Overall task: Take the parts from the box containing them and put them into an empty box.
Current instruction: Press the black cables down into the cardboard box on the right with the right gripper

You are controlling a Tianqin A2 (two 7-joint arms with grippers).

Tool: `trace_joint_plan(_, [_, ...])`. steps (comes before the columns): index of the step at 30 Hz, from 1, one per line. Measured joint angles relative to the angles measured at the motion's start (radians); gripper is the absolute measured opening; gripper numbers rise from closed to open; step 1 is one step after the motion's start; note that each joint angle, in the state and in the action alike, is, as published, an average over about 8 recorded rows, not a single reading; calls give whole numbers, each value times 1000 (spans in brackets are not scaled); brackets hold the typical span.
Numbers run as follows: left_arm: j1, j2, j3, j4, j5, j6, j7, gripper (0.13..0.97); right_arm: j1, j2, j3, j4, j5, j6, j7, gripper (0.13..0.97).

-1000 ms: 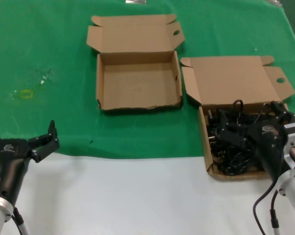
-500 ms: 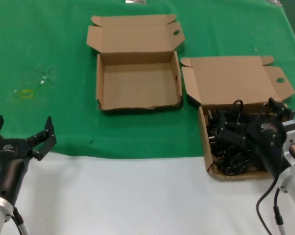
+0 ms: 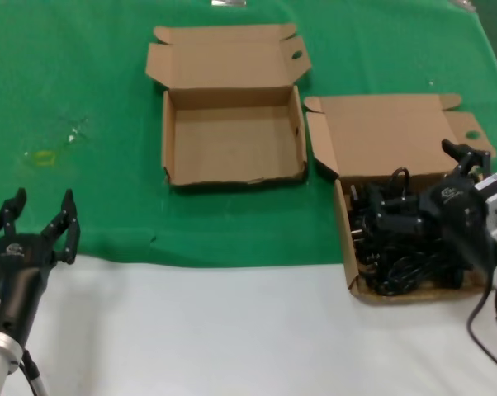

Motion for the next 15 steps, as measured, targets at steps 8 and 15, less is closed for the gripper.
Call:
trace_joint_plan(8, [0,0,0,0,0,0,0,403,111,142,-31,-47,-15,-245,35,966])
trace_joint_plan(15, [0,0,0,0,0,0,0,285,244,242,-68,-92,-40,-485,26,966])
